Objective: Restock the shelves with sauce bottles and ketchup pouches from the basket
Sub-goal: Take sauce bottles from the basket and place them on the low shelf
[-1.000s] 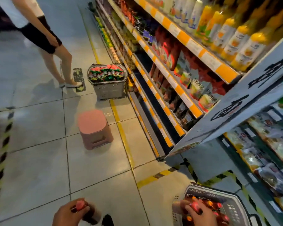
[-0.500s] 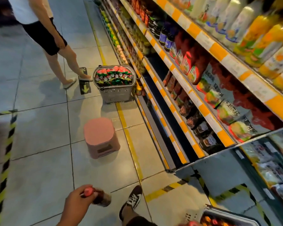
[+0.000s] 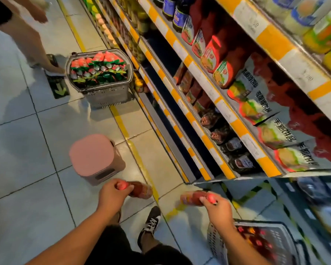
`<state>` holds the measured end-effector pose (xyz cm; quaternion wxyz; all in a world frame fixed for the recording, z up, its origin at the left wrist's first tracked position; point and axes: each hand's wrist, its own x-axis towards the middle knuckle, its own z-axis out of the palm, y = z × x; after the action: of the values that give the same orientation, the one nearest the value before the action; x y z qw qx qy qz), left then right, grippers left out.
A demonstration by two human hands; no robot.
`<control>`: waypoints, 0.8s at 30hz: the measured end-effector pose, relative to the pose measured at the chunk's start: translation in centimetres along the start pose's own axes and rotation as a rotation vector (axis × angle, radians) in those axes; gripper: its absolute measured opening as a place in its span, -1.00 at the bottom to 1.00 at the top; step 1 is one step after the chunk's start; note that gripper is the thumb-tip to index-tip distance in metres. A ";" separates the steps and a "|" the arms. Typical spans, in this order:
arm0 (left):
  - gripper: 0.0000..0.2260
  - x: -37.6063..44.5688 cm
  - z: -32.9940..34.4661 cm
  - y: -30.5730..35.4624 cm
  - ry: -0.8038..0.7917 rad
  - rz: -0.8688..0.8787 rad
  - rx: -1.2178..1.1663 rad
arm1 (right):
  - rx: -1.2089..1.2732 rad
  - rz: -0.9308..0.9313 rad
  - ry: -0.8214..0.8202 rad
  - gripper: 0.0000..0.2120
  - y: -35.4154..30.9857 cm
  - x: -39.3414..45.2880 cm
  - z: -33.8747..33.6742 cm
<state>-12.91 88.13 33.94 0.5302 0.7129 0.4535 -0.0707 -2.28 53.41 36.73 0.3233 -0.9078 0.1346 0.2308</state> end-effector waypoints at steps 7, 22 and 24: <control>-0.81 9.0 1.7 1.7 -0.159 0.010 0.091 | 0.186 0.374 0.244 -0.64 -1.8 0.5 6.2; -0.81 24.4 17.3 -5.4 -0.177 -0.094 0.100 | 0.678 0.856 0.341 -0.75 7.7 12.0 22.3; -0.84 25.9 20.7 -6.4 -0.173 -0.107 0.049 | 0.661 0.840 0.347 -0.65 10.0 15.5 23.4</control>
<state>5.28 86.13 5.62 0.5453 0.6915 0.4417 -0.1712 -0.71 59.63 7.65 0.4439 -0.6513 0.6010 0.1326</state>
